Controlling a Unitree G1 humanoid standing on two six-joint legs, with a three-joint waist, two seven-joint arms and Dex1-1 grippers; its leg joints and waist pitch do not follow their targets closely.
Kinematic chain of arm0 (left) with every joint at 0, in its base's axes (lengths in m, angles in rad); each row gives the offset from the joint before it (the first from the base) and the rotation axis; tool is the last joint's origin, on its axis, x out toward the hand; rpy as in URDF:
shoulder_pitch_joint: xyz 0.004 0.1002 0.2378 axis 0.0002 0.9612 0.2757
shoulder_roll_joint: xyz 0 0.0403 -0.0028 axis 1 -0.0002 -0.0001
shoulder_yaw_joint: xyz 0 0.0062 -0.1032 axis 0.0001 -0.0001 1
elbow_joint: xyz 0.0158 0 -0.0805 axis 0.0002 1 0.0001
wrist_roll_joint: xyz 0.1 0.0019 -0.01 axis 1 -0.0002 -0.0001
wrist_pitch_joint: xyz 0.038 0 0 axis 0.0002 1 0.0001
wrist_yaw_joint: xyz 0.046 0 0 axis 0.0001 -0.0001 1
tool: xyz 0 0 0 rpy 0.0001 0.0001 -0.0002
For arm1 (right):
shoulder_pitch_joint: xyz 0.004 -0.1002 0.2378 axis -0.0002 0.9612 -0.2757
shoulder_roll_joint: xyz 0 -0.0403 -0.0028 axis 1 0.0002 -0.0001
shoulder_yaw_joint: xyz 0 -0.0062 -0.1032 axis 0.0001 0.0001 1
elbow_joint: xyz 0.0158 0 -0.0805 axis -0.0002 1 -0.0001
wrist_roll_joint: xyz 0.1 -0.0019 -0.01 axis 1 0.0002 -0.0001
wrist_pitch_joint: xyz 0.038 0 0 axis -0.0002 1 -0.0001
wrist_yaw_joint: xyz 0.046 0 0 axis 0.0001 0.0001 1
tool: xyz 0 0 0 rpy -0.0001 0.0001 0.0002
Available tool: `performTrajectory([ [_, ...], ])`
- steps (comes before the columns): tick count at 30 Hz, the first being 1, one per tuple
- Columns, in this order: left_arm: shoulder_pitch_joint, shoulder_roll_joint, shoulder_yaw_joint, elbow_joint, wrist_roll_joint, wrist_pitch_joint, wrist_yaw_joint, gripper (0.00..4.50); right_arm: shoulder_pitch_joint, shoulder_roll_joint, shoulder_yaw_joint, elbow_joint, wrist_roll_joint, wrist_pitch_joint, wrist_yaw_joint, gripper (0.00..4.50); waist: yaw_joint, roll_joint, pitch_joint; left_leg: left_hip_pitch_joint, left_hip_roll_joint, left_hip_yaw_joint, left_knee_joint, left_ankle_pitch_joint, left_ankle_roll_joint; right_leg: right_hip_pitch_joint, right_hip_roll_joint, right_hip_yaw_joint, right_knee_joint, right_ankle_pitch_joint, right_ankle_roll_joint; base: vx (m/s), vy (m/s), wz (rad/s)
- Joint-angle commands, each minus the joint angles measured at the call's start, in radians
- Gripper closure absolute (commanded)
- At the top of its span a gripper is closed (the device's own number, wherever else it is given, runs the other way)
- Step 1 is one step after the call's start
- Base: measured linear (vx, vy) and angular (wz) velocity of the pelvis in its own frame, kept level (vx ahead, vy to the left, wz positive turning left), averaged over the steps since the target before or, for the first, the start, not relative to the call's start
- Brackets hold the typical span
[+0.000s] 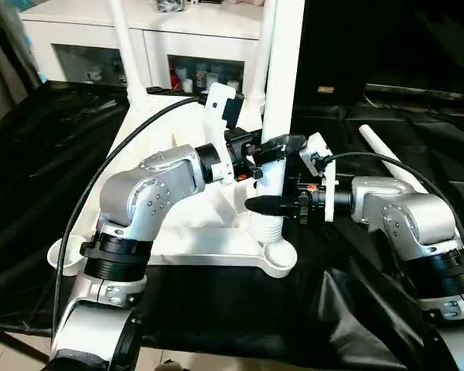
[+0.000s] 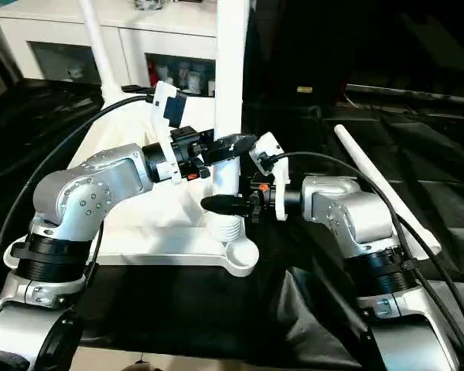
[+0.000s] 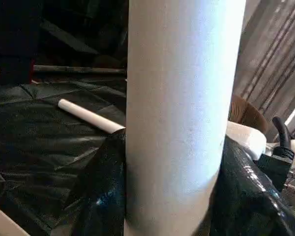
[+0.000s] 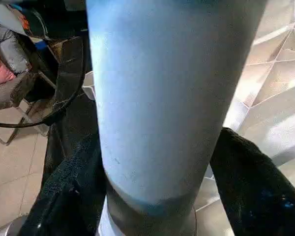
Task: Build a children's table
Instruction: Rotate table base
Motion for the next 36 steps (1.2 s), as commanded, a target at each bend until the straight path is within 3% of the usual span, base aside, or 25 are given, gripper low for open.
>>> performTrajectory([
  [1, -0.004, 0.0, -0.005, -0.024, -0.01, 0.003, -0.014, 2.62, -0.002, -0.005, 0.0, 0.004, 0.004, 0.009, 0.002, 1.79, 0.0, -0.011, -0.081, 0.014, 0.017, 0.001, -0.061, -0.123, 0.016, 0.064, -0.047, 0.046, -0.064, -0.174, -0.184, 0.0, 0.0, 0.0],
  [9, -0.01, -0.005, 0.007, -0.015, -0.013, 0.003, -0.009, 2.62, 0.001, 0.0, -0.006, 0.01, 0.01, 0.015, 0.0, 2.52, 0.0, -0.01, -0.081, 0.014, 0.017, 0.001, -0.06, -0.131, 0.012, 0.065, -0.048, 0.046, -0.065, -0.189, -0.182, 0.0, 0.0, 0.0],
  [11, -0.015, -0.008, 0.011, -0.007, 0.003, -0.007, 0.018, 2.06, 0.002, 0.003, -0.008, 0.012, 0.009, 0.013, -0.004, 2.56, 0.0, -0.009, -0.081, 0.015, 0.018, 0.001, -0.061, -0.133, 0.01, 0.064, -0.047, 0.046, -0.065, -0.186, -0.182, 0.0, 0.0, 0.0],
  [16, -0.011, -0.008, 0.021, -0.013, -0.019, 0.004, 0.004, 1.56, 0.009, 0.02, -0.025, 0.013, 0.007, -0.002, -0.03, 2.59, 0.0, -0.009, -0.081, 0.014, 0.017, 0.001, -0.06, -0.125, 0.011, 0.064, -0.047, 0.046, -0.063, -0.173, -0.187, 0.0, 0.0, 0.0],
  [18, -0.008, -0.023, 0.035, -0.014, -0.017, -0.041, 0.007, 1.51, 0.015, 0.037, -0.047, 0.013, 0.014, -0.012, -0.055, 2.59, -0.001, -0.009, -0.082, 0.013, 0.016, 0.001, -0.06, -0.122, 0.01, 0.066, -0.047, 0.046, -0.063, -0.163, -0.191, 0.0, 0.0, 0.0],
  [19, -0.004, -0.038, 0.051, -0.011, -0.013, -0.114, -0.005, 1.38, 0.02, 0.058, -0.073, 0.013, 0.022, -0.028, -0.084, 2.59, 0.0, -0.008, -0.081, 0.012, 0.016, 0.001, -0.061, -0.124, 0.012, 0.065, -0.049, 0.046, -0.066, -0.169, -0.189, 0.0, 0.0, 0.0],
  [22, -0.007, -0.12, 0.166, 0.008, -0.08, -0.249, 0.025, 1.32, 0.027, 0.103, -0.129, 0.016, 0.041, -0.053, -0.152, 2.59, 0.001, -0.01, -0.083, 0.012, 0.016, 0.001, -0.06, -0.124, 0.011, 0.067, -0.051, 0.045, -0.066, -0.16, -0.196, 0.0, 0.0, 0.0],
  [23, -0.014, -0.138, 0.214, 0.02, -0.117, -0.271, 0.037, 1.32, 0.033, 0.122, -0.154, 0.015, 0.044, -0.073, -0.189, 2.59, 0.001, -0.012, -0.082, 0.01, 0.016, 0.002, -0.06, -0.125, 0.011, 0.067, -0.052, 0.046, -0.066, -0.155, -0.202, 0.0, 0.0, 0.0],
  [26, -0.008, -0.108, 0.224, 0.016, -0.129, -0.264, -0.009, 1.32, 0.044, 0.149, -0.19, 0.017, 0.027, -0.125, -0.265, 2.59, 0.0, -0.009, -0.082, 0.016, 0.015, 0.002, -0.062, -0.135, 0.008, 0.062, -0.048, 0.045, -0.066, -0.18, -0.183, 0.0, 0.0, 0.0],
  [28, 0.017, -0.063, 0.184, -0.004, -0.098, -0.265, -0.079, 1.32, 0.049, 0.155, -0.204, 0.026, 0.005, -0.155, -0.308, 2.59, -0.002, -0.005, -0.082, 0.018, 0.016, 0.001, -0.064, -0.129, 0.004, 0.059, -0.047, 0.045, -0.067, -0.192, -0.169, 0.0, 0.0, 0.0],
  [30, 0.068, 0.035, 0.085, -0.048, -0.03, -0.267, -0.199, 1.32, 0.063, 0.144, -0.204, 0.033, -0.054, -0.215, -0.362, 2.59, -0.004, -0.002, -0.081, 0.019, 0.018, -0.001, -0.068, -0.133, -0.01, 0.058, -0.048, 0.045, -0.066, -0.212, -0.153, 0.0, 0.0, 0.0],
  [33, 0.145, 0.215, -0.123, -0.085, 0.149, -0.334, -0.35, 1.32, 0.097, 0.109, -0.175, 0.024, -0.141, -0.279, -0.41, 2.59, -0.01, 0.004, -0.079, 0.025, 0.019, 0.001, -0.071, -0.146, -0.026, 0.054, -0.043, 0.049, -0.063, -0.207, -0.139, 0.0, 0.0, 0.0],
  [34, 0.153, 0.232, -0.144, -0.086, 0.168, -0.343, -0.362, 1.32, 0.101, 0.106, -0.172, 0.021, -0.146, -0.281, -0.412, 2.59, -0.006, 0.006, -0.079, 0.028, 0.02, 0.0, -0.071, -0.15, -0.027, 0.05, -0.044, 0.048, -0.067, -0.21, -0.136, 0.0, 0.0, 0.0],
  [35, 0.194, 0.318, -0.266, -0.069, 0.286, -0.403, -0.403, 1.32, 0.131, 0.098, -0.158, -0.006, -0.162, -0.274, -0.419, 2.59, -0.008, 0.006, -0.078, 0.024, 0.019, -0.003, -0.074, -0.155, -0.027, 0.055, -0.043, 0.05, -0.068, -0.206, -0.128, 0.0, 0.0, 0.0],
  [36, 0.201, 0.327, -0.282, -0.065, 0.3, -0.411, -0.408, 1.32, 0.136, 0.097, -0.156, -0.01, -0.164, -0.273, -0.421, 2.59, -0.008, 0.007, -0.079, 0.026, 0.02, -0.001, -0.073, -0.161, -0.03, 0.055, -0.043, 0.051, -0.065, -0.202, -0.123, 0.0, 0.0, 0.0],
])
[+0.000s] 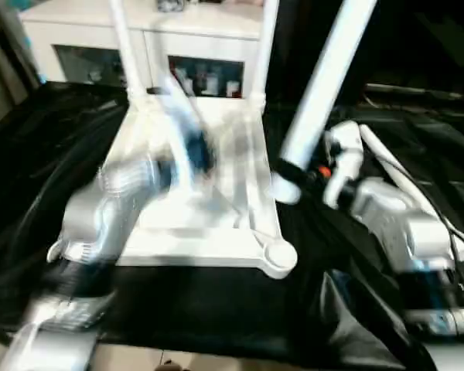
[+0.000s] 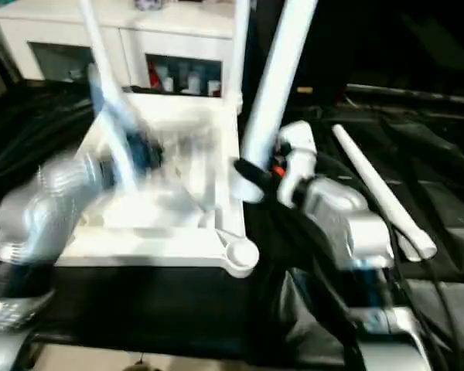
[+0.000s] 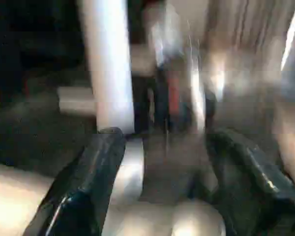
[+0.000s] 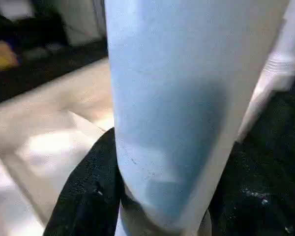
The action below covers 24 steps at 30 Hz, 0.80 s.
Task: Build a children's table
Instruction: Rotate table base
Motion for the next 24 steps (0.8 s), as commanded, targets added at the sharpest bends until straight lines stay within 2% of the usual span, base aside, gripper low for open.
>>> performTrajectory([
  [1, 0.015, 0.016, -0.085, 0.011, 0.092, -0.051, -0.036, 1.32, 0.015, -0.01, 0.016, -0.034, -0.021, -0.013, -0.013, 2.59, -0.009, 0.007, -0.076, 0.02, 0.018, -0.002, -0.074, -0.169, -0.035, 0.057, -0.044, 0.05, -0.061, -0.199, -0.13, 0.0, 0.0, 0.0],
  [3, 0.035, 0.026, -0.113, 0.027, 0.114, -0.064, -0.043, 1.32, 0.029, -0.007, 0.019, -0.041, -0.023, -0.021, -0.023, 2.59, -0.011, 0.007, -0.077, 0.022, 0.019, -0.001, -0.074, -0.177, -0.041, 0.056, -0.046, 0.051, -0.063, -0.191, -0.144, 0.0, 0.0, 0.0],
  [4, 0.043, 0.03, -0.123, 0.03, 0.12, -0.063, -0.048, 1.32, 0.033, -0.004, 0.018, -0.044, -0.022, -0.023, -0.028, 2.59, -0.013, 0.01, -0.077, 0.021, 0.018, 0.0, -0.074, -0.19, -0.044, 0.056, -0.046, 0.051, -0.062, -0.196, -0.154, 0.0, 0.0, 0.0],
  [5, 0.05, 0.036, -0.134, 0.032, 0.129, -0.068, -0.056, 1.32, 0.036, -0.003, 0.016, -0.047, -0.021, -0.022, -0.03, 2.59, -0.016, 0.008, -0.075, 0.02, 0.018, -0.001, -0.075, -0.208, -0.044, 0.056, -0.047, 0.05, -0.065, -0.214, -0.157, 0.0, 0.0, 0.0],
  [9, 0.074, 0.078, -0.192, 0.006, 0.151, -0.04, -0.1, 1.32, 0.052, -0.008, 0.015, -0.061, -0.028, -0.029, -0.033, 2.59, -0.025, 0.008, -0.071, 0.02, 0.017, -0.002, -0.077, -0.243, -0.041, 0.054, -0.047, 0.05, -0.072, -0.29, -0.142, 0.0, 0.0, 0.0],
  [13, 0.065, 0.091, -0.239, 0.086, 0.271, -0.1, -0.063, 1.32, 0.062, -0.009, 0.022, -0.086, -0.027, -0.019, -0.028, 2.59, -0.026, 0.007, -0.069, 0.024, 0.016, -0.002, -0.076, -0.265, -0.039, 0.049, -0.044, 0.051, -0.078, -0.314, -0.134, 0.0, 0.0, 0.0],
  [14, 0.062, 0.089, -0.242, 0.106, 0.294, -0.102, -0.041, 1.59, 0.064, -0.009, 0.023, -0.092, -0.026, -0.016, -0.03, 2.59, -0.025, 0.008, -0.07, 0.024, 0.016, -0.003, -0.076, -0.266, -0.041, 0.051, -0.046, 0.051, -0.078, -0.327, -0.126, 0.0, 0.0, 0.0],
  [17, 0.057, 0.087, -0.24, 0.132, 0.321, -0.083, -0.001, 1.66, 0.071, -0.007, 0.029, -0.107, -0.022, -0.009, -0.031, 2.59, -0.025, 0.009, -0.071, 0.025, 0.018, -0.005, -0.078, -0.268, -0.043, 0.05, -0.046, 0.05, -0.077, -0.326, -0.125, 0.0, 0.0, 0.0],
  [18, 0.06, 0.089, -0.239, 0.126, 0.313, -0.067, -0.001, 1.66, 0.074, -0.006, 0.03, -0.112, -0.021, -0.006, -0.033, 2.59, -0.025, 0.009, -0.072, 0.026, 0.018, -0.005, -0.077, -0.268, -0.043, 0.049, -0.046, 0.05, -0.076, -0.32, -0.128, 0.0, 0.0, 0.0],
  [20, 0.068, 0.093, -0.231, 0.104, 0.297, -0.032, 0.006, 2.11, 0.078, -0.005, 0.036, -0.117, -0.021, -0.005, -0.034, 2.59, -0.024, 0.009, -0.072, 0.026, 0.019, -0.004, -0.077, -0.267, -0.043, 0.048, -0.047, 0.051, -0.073, -0.3, -0.147, 0.0, 0.0, 0.0],
  [21, 0.081, 0.093, -0.216, 0.073, 0.289, 0.022, 0.025, 2.11, 0.082, -0.004, 0.04, -0.12, -0.022, -0.007, -0.035, 2.59, -0.023, 0.013, -0.072, 0.026, 0.019, -0.005, -0.077, -0.263, -0.041, 0.049, -0.047, 0.051, -0.072, -0.292, -0.151, 0.0, 0.0, 0.0],
  [24, 0.098, 0.075, -0.185, 0.048, 0.282, 0.061, 0.054, 2.21, 0.085, -0.003, 0.041, -0.122, -0.022, -0.007, -0.035, 2.59, -0.024, 0.011, -0.073, 0.024, 0.018, -0.003, -0.075, -0.251, -0.037, 0.051, -0.046, 0.05, -0.068, -0.258, -0.168, 0.0, 0.0, 0.0],
])
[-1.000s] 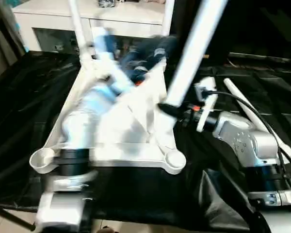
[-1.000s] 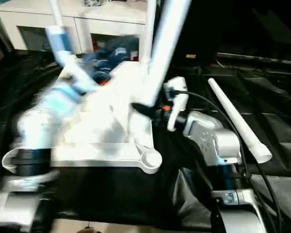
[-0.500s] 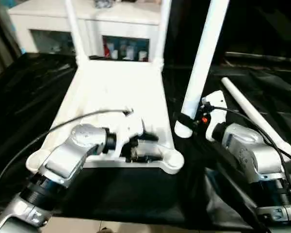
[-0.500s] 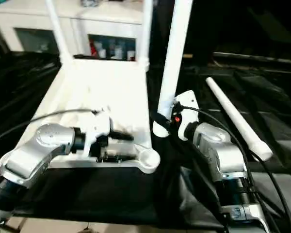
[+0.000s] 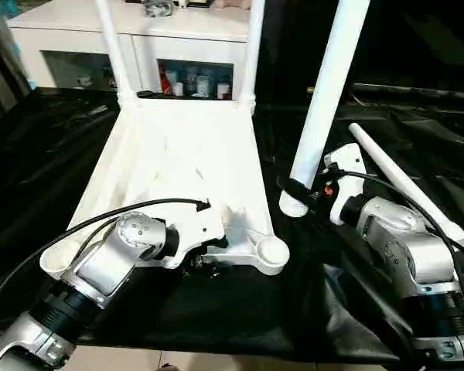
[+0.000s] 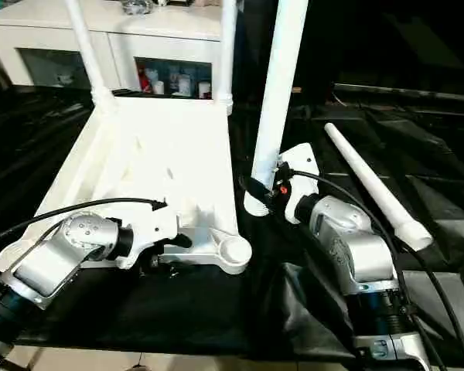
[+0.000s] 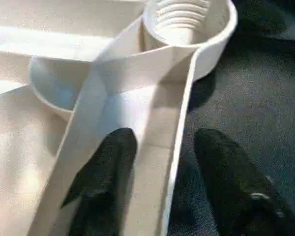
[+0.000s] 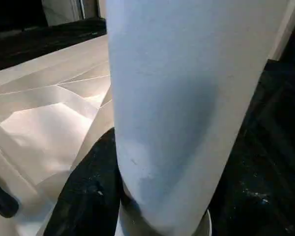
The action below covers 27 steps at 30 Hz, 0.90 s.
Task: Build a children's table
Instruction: Rotate table base
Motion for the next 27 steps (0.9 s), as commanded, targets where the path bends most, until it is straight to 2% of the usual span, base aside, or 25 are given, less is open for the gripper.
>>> performTrajectory([
  [1, 0.013, -0.007, 0.029, -0.031, -0.013, 0.03, 0.017, 2.39, 0.007, -0.002, 0.003, -0.03, 0.003, 0.006, -0.001, 2.59, -0.003, 0.007, -0.072, 0.018, 0.018, -0.003, -0.074, -0.245, -0.033, 0.051, -0.046, 0.049, -0.073, -0.262, -0.164, 0.0, 0.0, 0.0],
  [2, 0.019, -0.008, 0.033, -0.04, -0.011, 0.034, 0.012, 2.52, 0.009, -0.002, 0.005, -0.031, 0.001, 0.006, -0.001, 2.59, -0.002, 0.005, -0.071, 0.017, 0.018, -0.003, -0.075, -0.242, -0.03, 0.051, -0.046, 0.049, -0.074, -0.268, -0.161, 0.0, 0.0, 0.0],
  [5, 0.025, -0.009, 0.037, -0.05, -0.003, 0.048, 0.019, 2.55, 0.01, -0.001, 0.008, -0.029, -0.003, 0.004, -0.002, 2.59, -0.003, 0.007, -0.071, 0.019, 0.017, -0.003, -0.075, -0.251, -0.029, 0.049, -0.045, 0.049, -0.077, -0.285, -0.153, 0.0, 0.0, 0.0],
  [7, 0.029, -0.012, 0.044, -0.056, 0.005, 0.069, 0.044, 2.85, 0.011, 0.001, 0.01, -0.028, -0.006, 0.002, -0.003, 2.59, -0.004, 0.007, -0.071, 0.019, 0.018, -0.004, -0.076, -0.257, -0.031, 0.049, -0.045, 0.049, -0.076, -0.286, -0.151, 0.0, 0.0, 0.0],
  [9, 0.031, -0.01, 0.042, -0.063, 0.013, 0.086, 0.056, 2.93, 0.012, 0.001, 0.012, -0.029, -0.007, 0.0, -0.004, 2.59, -0.003, 0.006, -0.069, 0.018, 0.018, -0.004, -0.077, -0.263, -0.031, 0.049, -0.046, 0.049, -0.079, -0.302, -0.147, 0.0, 0.0, 0.0],
  [10, 0.032, -0.007, 0.037, -0.07, 0.02, 0.096, 0.062, 3.01, 0.013, 0.002, 0.013, -0.03, -0.009, -0.001, -0.005, 2.59, -0.003, 0.009, -0.069, 0.02, 0.017, -0.004, -0.076, -0.268, -0.031, 0.047, -0.046, 0.049, -0.08, -0.31, -0.146, 0.0, 0.0, 0.0],
  [12, 0.038, 0.001, 0.024, -0.091, 0.032, 0.12, 0.069, 3.36, 0.017, 0.001, 0.016, -0.032, -0.009, -0.002, -0.006, 2.59, -0.004, 0.008, -0.068, 0.021, 0.017, -0.004, -0.077, -0.285, -0.034, 0.047, -0.044, 0.048, -0.082, -0.327, -0.141, 0.0, 0.0, 0.0],
  [16, 0.042, -0.013, 0.033, -0.101, 0.042, 0.171, 0.1, 3.65, 0.017, 0.001, 0.018, -0.033, -0.009, -0.001, -0.008, 2.59, -0.005, 0.011, -0.065, 0.022, 0.017, -0.006, -0.078, -0.312, -0.037, 0.044, -0.045, 0.047, -0.09, -0.372, -0.128, 0.0, 0.0, 0.0],
  [18, 0.043, -0.017, 0.036, -0.103, 0.042, 0.19, 0.108, 3.83, 0.017, 0.001, 0.019, -0.033, -0.008, 0.0, -0.008, 2.59, -0.006, 0.009, -0.065, 0.022, 0.015, -0.006, -0.077, -0.32, -0.035, 0.044, -0.045, 0.045, -0.093, -0.39, -0.121, 0.0, 0.0, 0.0],
  [19, 0.044, -0.033, 0.054, -0.099, 0.038, 0.231, 0.138, 3.86, 0.019, 0.003, 0.02, -0.032, -0.008, -0.001, -0.009, 2.59, -0.006, 0.009, -0.063, 0.023, 0.014, -0.007, -0.078, -0.327, -0.034, 0.042, -0.045, 0.045, -0.095, -0.411, -0.115, 0.0, 0.0, 0.0],
  [23, 0.049, -0.069, 0.098, -0.091, 0.029, 0.302, 0.201, 4.07, 0.023, 0.006, 0.021, -0.031, -0.008, 0.0, -0.011, 2.59, -0.023, 0.007, -0.063, 0.017, 0.012, -0.012, -0.08, -0.345, -0.036, 0.051, -0.046, 0.039, -0.1, -0.442, -0.101, 0.0, 0.0, 0.0],
  [27, 0.059, -0.114, 0.158, -0.09, 0.039, 0.378, 0.293, 4.24, 0.025, 0.014, 0.02, -0.033, 0.0, 0.007, -0.017, 2.59, -0.046, 0.001, -0.063, 0.002, 0.008, -0.015, -0.079, -0.32, -0.024, 0.06, -0.044, 0.034, -0.097, -0.438, -0.094, 0.0, 0.0, 0.0],
])
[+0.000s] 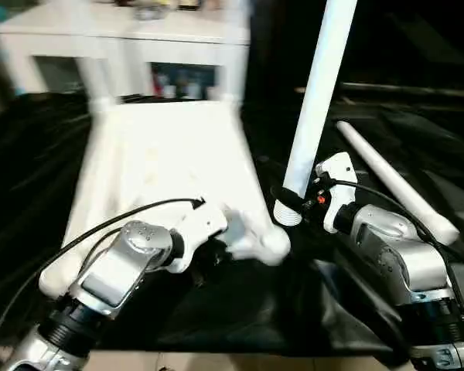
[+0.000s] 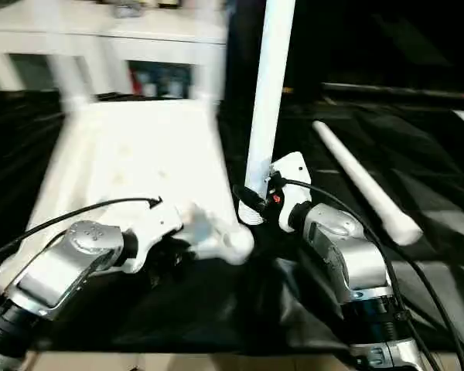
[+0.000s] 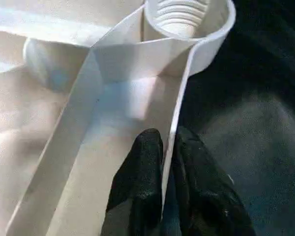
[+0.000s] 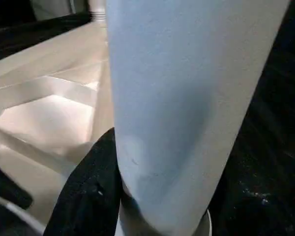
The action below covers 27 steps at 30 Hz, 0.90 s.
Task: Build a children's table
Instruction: Rotate table base
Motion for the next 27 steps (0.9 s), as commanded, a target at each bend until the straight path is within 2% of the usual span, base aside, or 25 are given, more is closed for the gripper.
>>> performTrajectory([
  [1, 0.01, 0.008, 0.065, 0.013, 0.031, 0.05, 0.089, 4.27, -0.003, 0.002, -0.008, -0.025, 0.003, 0.008, -0.01, 2.59, 0.007, -0.004, -0.064, -0.009, 0.005, -0.013, -0.076, -0.315, -0.018, 0.056, -0.045, 0.033, -0.097, -0.462, -0.086, 0.0, 0.0, 0.0],
  [2, 0.01, 0.005, 0.07, 0.012, 0.032, 0.05, 0.098, 4.33, -0.005, 0.003, -0.007, -0.024, 0.004, 0.008, -0.012, 2.59, 0.004, -0.003, -0.065, -0.013, 0.004, -0.015, -0.075, -0.299, -0.014, 0.059, -0.046, 0.032, -0.098, -0.469, -0.078, 0.0, 0.0, 0.0],
  [5, 0.007, 0.01, 0.059, 0.018, 0.037, -0.015, 0.088, 4.44, -0.008, 0.004, -0.005, -0.02, 0.004, 0.007, -0.013, 2.59, 0.003, -0.002, -0.068, -0.003, 0.004, -0.011, -0.071, -0.266, 0.004, 0.05, -0.042, 0.036, -0.098, -0.406, -0.101, 0.0, 0.0, 0.0],
  [7, 0.002, 0.021, 0.037, 0.035, 0.044, -0.143, 0.065, 4.48, -0.013, 0.006, -0.006, -0.013, 0.003, 0.005, -0.014, 2.59, 0.004, 0.001, -0.071, -0.001, 0.006, -0.008, -0.069, -0.248, 0.011, 0.049, -0.041, 0.039, -0.093, -0.362, -0.121, 0.0, 0.0, 0.0],
  [8, 0.002, 0.021, 0.037, 0.035, 0.044, -0.143, 0.065, 4.5, -0.013, 0.006, -0.006, -0.013, 0.003, 0.005, -0.014, 2.59, 0.007, 0.0, -0.074, -0.002, 0.007, -0.007, -0.069, -0.229, 0.014, 0.052, -0.039, 0.04, -0.088, -0.321, -0.131, 0.0, 0.0, 0.0],
  [9, 0.001, 0.028, 0.027, 0.042, 0.048, -0.185, 0.054, 4.5, -0.014, 0.006, -0.006, -0.011, 0.003, 0.004, -0.013, 2.59, 0.01, 0.002, -0.075, 0.0, 0.009, -0.007, -0.069, -0.217, 0.014, 0.052, -0.04, 0.041, -0.084, -0.293, -0.141, 0.0, 0.0, 0.0],
  [10, 0.002, 0.045, 0.007, 0.061, 0.049, -0.3, 0.004, 4.5, -0.019, 0.006, -0.007, -0.003, 0.003, 0.002, -0.011, 2.59, 0.014, 0.004, -0.075, 0.003, 0.01, -0.005, -0.068, -0.204, 0.018, 0.049, -0.038, 0.043, -0.08, -0.25, -0.154, 0.0, 0.0, 0.0],
  [11, 0.002, 0.045, 0.007, 0.061, 0.049, -0.3, 0.004, 4.5, -0.019, 0.006, -0.007, -0.003, 0.003, 0.002, -0.011, 2.59, 0.019, 0.006, -0.076, 0.004, 0.01, -0.006, -0.069, -0.2, 0.02, 0.049, -0.039, 0.043, -0.08, -0.236, -0.161, 0.0, 0.0, 0.0],
  [12, 0.007, 0.053, 0.003, 0.066, 0.037, -0.356, -0.036, 4.5, -0.024, 0.005, -0.008, 0.004, 0.003, 0.0, -0.008, 2.59, 0.021, 0.008, -0.076, 0.004, 0.012, -0.005, -0.07, -0.193, 0.019, 0.05, -0.038, 0.044, -0.075, -0.197, -0.178, 0.0, 0.0, 0.0],
  [14, 0.014, 0.058, 0.008, 0.066, 0.017, -0.362, -0.068, 4.5, -0.032, 0.002, -0.008, 0.015, 0.003, -0.001, -0.001, 2.59, 0.026, 0.01, -0.076, 0.007, 0.013, -0.003, -0.07, -0.198, 0.013, 0.048, -0.039, 0.044, -0.072, -0.194, -0.184, 0.0, 0.0, 0.0],
  [15, 0.016, 0.06, 0.014, 0.068, 0.004, -0.369, -0.087, 4.5, -0.038, 0.001, -0.009, 0.022, 0.008, 0.0, 0.004, 2.59, 0.033, 0.012, -0.073, 0.015, 0.017, 0.0, -0.072, -0.223, 0.004, 0.043, -0.04, 0.047, -0.073, -0.208, -0.193, 0.0, 0.0, 0.0],
  [17, 0.017, 0.062, 0.02, 0.081, -0.006, -0.384, -0.099, 4.5, -0.047, 0.002, -0.011, 0.032, 0.018, 0.005, 0.015, 2.59, 0.04, 0.011, -0.071, 0.02, 0.017, 0.003, -0.072, -0.247, -0.005, 0.039, -0.039, 0.05, -0.074, -0.23, -0.194, 0.0, 0.0, 0.0],
  [18, 0.017, 0.062, 0.02, 0.081, -0.006, -0.384, -0.099, 4.5, -0.047, 0.002, -0.011, 0.032, 0.018, 0.005, 0.015, 2.59, 0.043, 0.011, -0.07, 0.02, 0.016, 0.003, -0.073, -0.251, -0.006, 0.039, -0.039, 0.05, -0.075, -0.239, -0.191, 0.0, 0.0, 0.0],
  [19, 0.015, 0.064, 0.02, 0.094, -0.007, -0.405, -0.107, 4.5, -0.053, 0.002, -0.011, 0.039, 0.02, 0.004, 0.02, 2.59, 0.046, 0.006, -0.069, 0.018, 0.017, 0.003, -0.075, -0.262, -0.009, 0.04, -0.04, 0.051, -0.078, -0.262, -0.18, 0.0, 0.0, 0.0],
  [21, 0.01, 0.064, 0.02, 0.123, -0.016, -0.432, -0.125, 4.5, -0.071, 0.005, -0.009, 0.066, 0.02, -0.003, 0.026, 2.59, 0.052, 0.008, -0.069, 0.019, 0.018, 0.001, -0.077, -0.268, -0.018, 0.04, -0.042, 0.051, -0.078, -0.283, -0.165, 0.0, 0.0, 0.0],
  [22, 0.007, 0.062, 0.022, 0.134, -0.02, -0.44, -0.135, 4.5, -0.079, 0.006, -0.008, 0.076, 0.019, -0.007, 0.03, 2.59, 0.052, 0.006, -0.068, 0.019, 0.016, 0.002, -0.078, -0.279, -0.019, 0.04, -0.043, 0.051, -0.081, -0.303, -0.16, 0.0, 0.0, 0.0],
  [27, -0.001, 0.059, 0.019, 0.166, -0.013, -0.475, -0.159, 4.5, -0.121, 0.02, 0.002, 0.131, 0.02, -0.021, 0.059, 2.59, 0.055, 0.004, -0.07, 0.015, 0.016, 0.0, -0.078, -0.255, -0.023, 0.044, -0.046, 0.052, -0.077, -0.294, -0.154, 0.0, 0.0, 0.0],
])
